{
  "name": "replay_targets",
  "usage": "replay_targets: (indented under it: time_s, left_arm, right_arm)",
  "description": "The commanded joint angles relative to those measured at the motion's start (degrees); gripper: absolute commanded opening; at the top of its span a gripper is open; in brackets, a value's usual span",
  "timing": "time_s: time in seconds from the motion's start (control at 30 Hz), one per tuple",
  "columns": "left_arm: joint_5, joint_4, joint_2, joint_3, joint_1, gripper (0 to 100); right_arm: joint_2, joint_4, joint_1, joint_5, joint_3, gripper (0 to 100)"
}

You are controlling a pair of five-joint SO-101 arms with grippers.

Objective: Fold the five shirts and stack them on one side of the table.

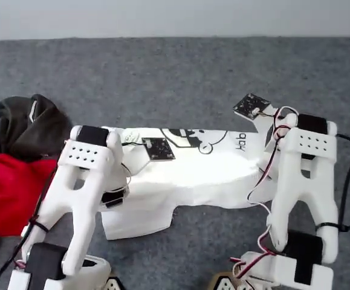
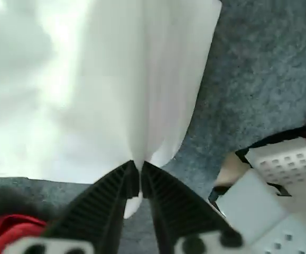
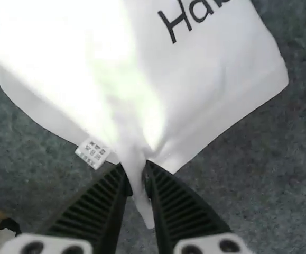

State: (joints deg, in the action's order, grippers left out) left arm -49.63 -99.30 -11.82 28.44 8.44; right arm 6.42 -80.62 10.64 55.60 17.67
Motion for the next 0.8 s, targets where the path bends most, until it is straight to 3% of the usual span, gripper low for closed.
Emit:
replay_targets:
  time_s: [0.0,0.43,0.5,0.7,0.77]
  left_arm:
    - [0.2,-1.2,-2.0,1.5,0.4,1]
    - [-0.1,-1.1,-2.0,9.7,0.5,2]
    - [0.0,-1.1,-2.5,9.7,0.4,6]
    - [9.1,-1.1,-6.4,5.8,0.5,16]
    - [11.7,-1.1,-8.8,4.3,0.5,19]
  right_arm:
    - [-0.4,-0.7,0.8,-0.1,-0.6,0.9]
    - [-0.8,-0.7,1.7,2.1,-0.5,0.9]
    - [-0.8,-0.8,1.5,2.1,-0.5,2.3]
    - [-0.2,-4.3,1.9,2.1,-1.2,27.3]
    - [-0.3,-6.8,1.9,2.1,-2.9,28.8]
